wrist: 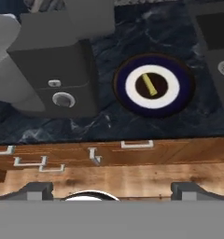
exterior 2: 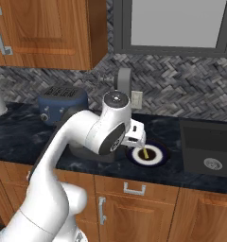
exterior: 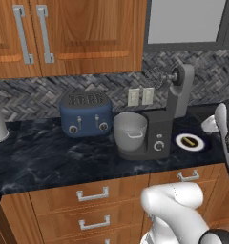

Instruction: Add butter and sugar cubes to the stand mixer bowl and then turn on the stand mixer to begin making frosting.

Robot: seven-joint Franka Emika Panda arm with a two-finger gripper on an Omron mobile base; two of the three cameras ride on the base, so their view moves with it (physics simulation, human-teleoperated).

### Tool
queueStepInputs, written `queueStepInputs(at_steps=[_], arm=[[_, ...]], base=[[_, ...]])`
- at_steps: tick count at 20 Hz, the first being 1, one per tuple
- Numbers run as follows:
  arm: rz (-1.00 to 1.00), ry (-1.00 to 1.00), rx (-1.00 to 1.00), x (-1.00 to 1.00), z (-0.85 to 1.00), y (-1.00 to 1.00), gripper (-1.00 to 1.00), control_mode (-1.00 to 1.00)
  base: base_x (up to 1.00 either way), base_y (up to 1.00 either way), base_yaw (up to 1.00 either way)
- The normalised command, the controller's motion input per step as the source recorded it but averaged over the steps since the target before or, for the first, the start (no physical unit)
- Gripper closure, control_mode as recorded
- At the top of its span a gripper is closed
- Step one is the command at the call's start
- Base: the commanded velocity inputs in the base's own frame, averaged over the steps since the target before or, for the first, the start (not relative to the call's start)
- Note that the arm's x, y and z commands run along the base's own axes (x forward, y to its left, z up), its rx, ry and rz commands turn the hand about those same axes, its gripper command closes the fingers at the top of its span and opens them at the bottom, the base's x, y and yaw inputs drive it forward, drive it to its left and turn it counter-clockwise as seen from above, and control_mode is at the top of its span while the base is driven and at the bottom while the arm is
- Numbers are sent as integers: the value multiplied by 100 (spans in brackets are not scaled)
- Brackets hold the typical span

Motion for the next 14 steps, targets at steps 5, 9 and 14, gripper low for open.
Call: queueStepInputs(at_steps=[5, 9, 14], arm=[[17, 7, 0, 62, -70, -5, -100, -100], [12, 4, 0, 67, -59, -7, -100, -100], [6, 8, 0, 59, -49, -17, -100, -100]], base=[[0, 0, 0], [0, 0, 0], [0, 0, 0]])
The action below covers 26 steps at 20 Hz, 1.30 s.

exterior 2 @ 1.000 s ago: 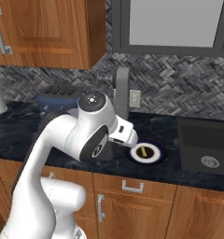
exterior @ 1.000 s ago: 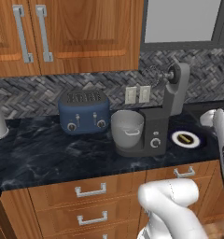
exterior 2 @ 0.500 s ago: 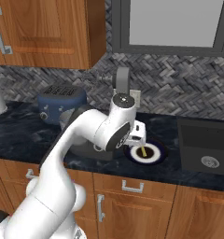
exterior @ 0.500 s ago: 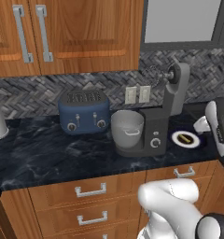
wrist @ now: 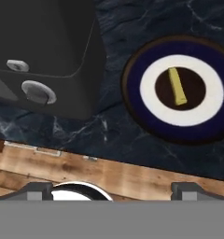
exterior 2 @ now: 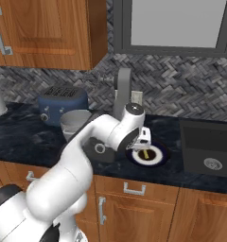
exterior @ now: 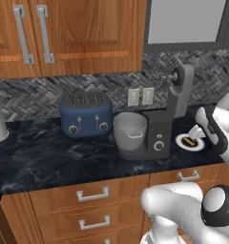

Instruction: Add butter and sugar cubes to the stand mixer bowl and then turn on the stand mixer to begin making frosting.

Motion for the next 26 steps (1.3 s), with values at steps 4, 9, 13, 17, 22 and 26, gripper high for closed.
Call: queueStepInputs(at_steps=[4, 9, 13, 17, 22, 26], arm=[[4, 8, 0, 44, -24, -26, -100, -100], [5, 4, 1, 42, -24, -32, -100, -100], [8, 1, 2, 28, -32, -30, -100, -100], [9, 0, 2, 33, -36, -18, -100, -100], [10, 3, 2, 32, -38, -8, -100, -100], [9, 2, 1, 30, -33, -5, -100, -100]], base=[[0, 0, 0], [0, 0, 0], [0, 0, 0], [0, 0, 0], [0, 0, 0], [0, 0, 0]])
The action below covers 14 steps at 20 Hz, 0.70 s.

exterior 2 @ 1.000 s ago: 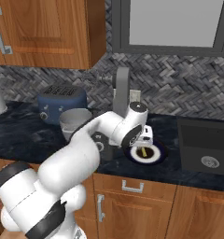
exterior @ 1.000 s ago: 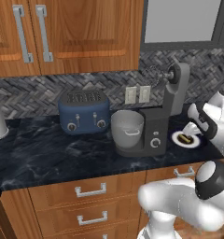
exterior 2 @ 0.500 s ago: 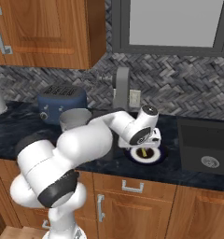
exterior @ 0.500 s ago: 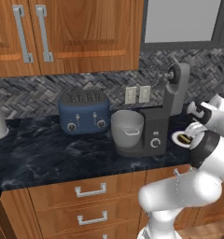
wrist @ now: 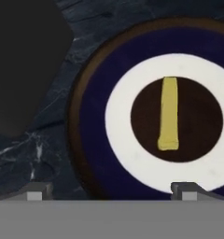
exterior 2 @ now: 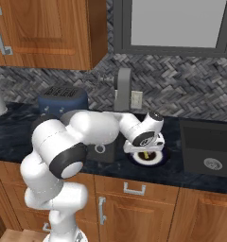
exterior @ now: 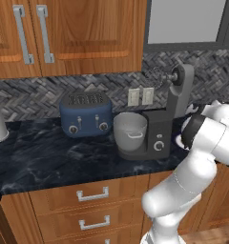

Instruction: Add butter and sugar cubes to the stand mixer bowl and then turn on the stand mixer to begin making frosting.

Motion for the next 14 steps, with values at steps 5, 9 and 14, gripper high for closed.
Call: queueStepInputs(at_steps=[5, 9, 14], arm=[[7, 0, 2, 31, -29, -9, -100, -100], [6, 0, 1, 32, -24, -10, -100, -100], [5, 0, 0, 13, -26, -9, -100, -100]], base=[[0, 0, 0], [0, 0, 0], [0, 0, 0]])
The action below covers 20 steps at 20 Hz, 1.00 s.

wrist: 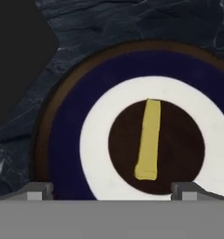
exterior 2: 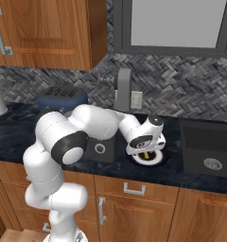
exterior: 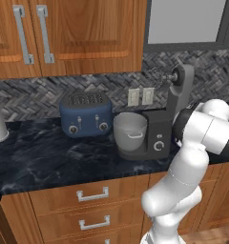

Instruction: Add butter and sugar cubes to the stand mixer bowl and then turn on the stand mixer to begin making frosting.

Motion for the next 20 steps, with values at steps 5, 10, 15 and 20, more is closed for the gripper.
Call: queueStepInputs(at_steps=[5, 10, 15, 20], arm=[[4, 6, 1, 4, -33, -9, -100, -100], [12, 4, 8, 9, -20, -19, -100, -100], [17, 7, 18, 2, -24, -21, -100, -100], [16, 0, 23, 0, -4, -40, -100, -100]], base=[[0, 0, 0], [0, 0, 0], [0, 0, 0], [0, 0, 0]])
